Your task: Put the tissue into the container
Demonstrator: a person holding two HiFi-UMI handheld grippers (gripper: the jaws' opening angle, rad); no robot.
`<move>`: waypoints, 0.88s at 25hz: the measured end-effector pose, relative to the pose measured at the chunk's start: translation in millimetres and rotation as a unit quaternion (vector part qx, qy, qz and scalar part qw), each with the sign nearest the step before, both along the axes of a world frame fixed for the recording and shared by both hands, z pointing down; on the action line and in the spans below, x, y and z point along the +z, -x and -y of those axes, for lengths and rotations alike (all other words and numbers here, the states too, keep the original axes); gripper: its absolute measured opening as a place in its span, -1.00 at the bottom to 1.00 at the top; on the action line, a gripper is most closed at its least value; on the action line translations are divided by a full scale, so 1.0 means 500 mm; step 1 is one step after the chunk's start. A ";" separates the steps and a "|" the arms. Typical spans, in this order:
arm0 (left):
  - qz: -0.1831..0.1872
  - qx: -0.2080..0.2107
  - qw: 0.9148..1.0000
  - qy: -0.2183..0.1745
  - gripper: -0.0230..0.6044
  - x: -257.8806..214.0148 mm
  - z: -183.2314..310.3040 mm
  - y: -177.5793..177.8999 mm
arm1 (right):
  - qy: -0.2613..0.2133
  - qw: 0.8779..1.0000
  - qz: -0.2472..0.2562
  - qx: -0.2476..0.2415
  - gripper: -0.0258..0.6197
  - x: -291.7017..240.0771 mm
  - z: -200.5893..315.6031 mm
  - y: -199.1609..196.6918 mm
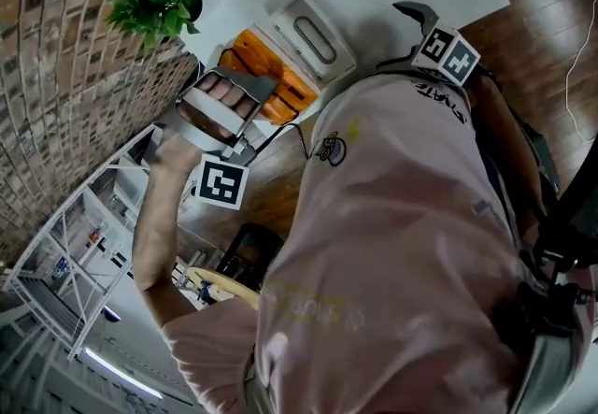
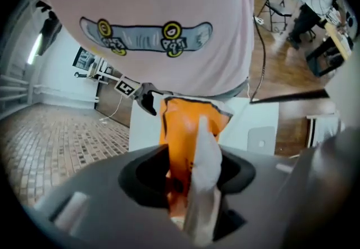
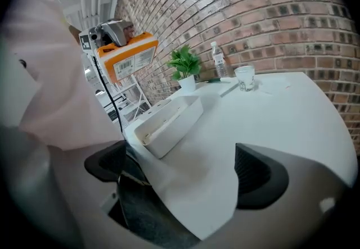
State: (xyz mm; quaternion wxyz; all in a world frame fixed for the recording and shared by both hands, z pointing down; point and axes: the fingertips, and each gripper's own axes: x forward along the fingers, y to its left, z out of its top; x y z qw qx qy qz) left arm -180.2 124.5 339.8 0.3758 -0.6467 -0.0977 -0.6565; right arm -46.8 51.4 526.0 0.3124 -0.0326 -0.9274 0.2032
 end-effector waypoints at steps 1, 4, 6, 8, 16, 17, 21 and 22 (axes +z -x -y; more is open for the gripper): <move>0.003 0.009 1.000 0.002 -0.27 0.013 0.001 0.000 | 0.000 1.000 0.001 0.003 0.91 0.001 -0.002 0.002; 0.005 0.028 1.000 0.012 -0.26 0.081 0.013 0.000 | 0.003 1.000 0.003 0.019 0.91 -0.002 -0.002 0.000; 0.002 0.035 0.999 0.025 -0.25 0.141 0.019 0.000 | 0.004 1.000 0.004 0.031 0.91 -0.001 -0.002 -0.007; 0.004 0.025 0.997 0.075 -0.25 0.209 0.001 0.006 | 0.007 0.999 0.006 0.046 0.91 -0.006 0.001 -0.015; 0.082 0.042 0.986 0.138 -0.21 0.433 0.030 0.033 | 0.020 0.995 0.006 0.096 0.91 0.002 0.009 -0.052; 0.085 0.043 0.986 0.137 -0.20 0.448 0.035 0.028 | 0.022 0.995 0.007 0.099 0.91 0.001 0.010 -0.053; 0.079 0.040 0.986 0.140 -0.11 0.468 0.039 0.017 | 0.022 0.994 0.002 0.103 0.91 0.002 0.011 -0.058; 0.072 0.033 0.988 0.136 -0.11 0.463 0.043 0.017 | 0.022 0.995 0.003 0.102 0.91 0.006 0.010 -0.059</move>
